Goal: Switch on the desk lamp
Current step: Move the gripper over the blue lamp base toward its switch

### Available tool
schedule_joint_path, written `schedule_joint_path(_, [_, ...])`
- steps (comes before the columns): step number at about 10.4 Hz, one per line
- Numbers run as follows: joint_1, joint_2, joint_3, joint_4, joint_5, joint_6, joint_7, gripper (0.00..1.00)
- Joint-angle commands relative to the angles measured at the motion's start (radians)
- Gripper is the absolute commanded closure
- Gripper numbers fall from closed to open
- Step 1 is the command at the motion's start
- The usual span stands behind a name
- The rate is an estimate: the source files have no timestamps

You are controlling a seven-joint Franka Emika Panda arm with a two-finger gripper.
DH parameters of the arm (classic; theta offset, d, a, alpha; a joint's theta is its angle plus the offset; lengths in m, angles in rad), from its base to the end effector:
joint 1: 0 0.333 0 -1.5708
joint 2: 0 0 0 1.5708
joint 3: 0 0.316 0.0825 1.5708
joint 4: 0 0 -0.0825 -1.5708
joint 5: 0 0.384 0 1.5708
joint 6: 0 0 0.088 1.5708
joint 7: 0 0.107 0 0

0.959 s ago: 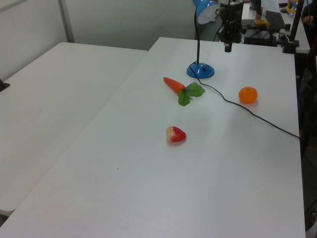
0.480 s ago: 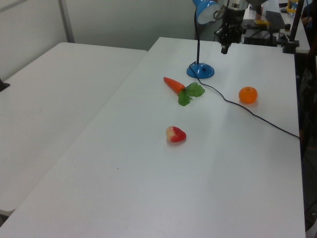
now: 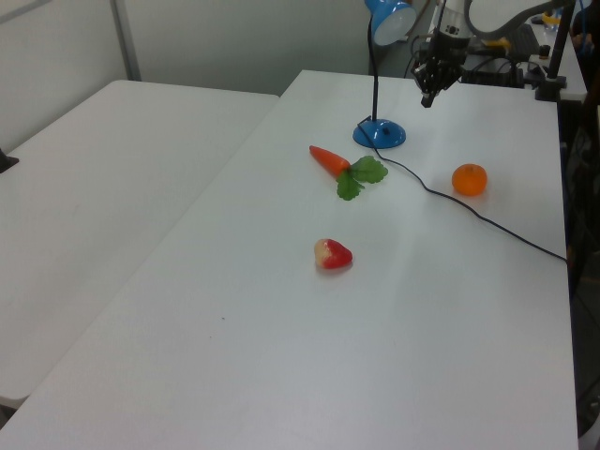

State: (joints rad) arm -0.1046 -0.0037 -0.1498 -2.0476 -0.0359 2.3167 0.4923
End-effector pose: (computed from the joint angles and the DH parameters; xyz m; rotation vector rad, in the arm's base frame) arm 0.5557 -0.1453 0.4684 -2.9060 1.1038 -0.4289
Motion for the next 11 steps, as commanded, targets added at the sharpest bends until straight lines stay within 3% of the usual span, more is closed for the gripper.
schedule_joint_path(1, [-0.023,0.077,-0.036,-0.009,-0.057,0.143,0.02,1.0])
schedule_joint_path(2, [-0.029,0.117,-0.04,-0.003,-0.088,0.185,0.022,1.0])
schedule_joint_path(6, [-0.046,0.266,-0.07,0.075,-0.096,0.326,0.093,1.0])
schedule_joint_path(11, [-0.043,0.402,-0.071,0.236,-0.111,0.331,0.112,1.0])
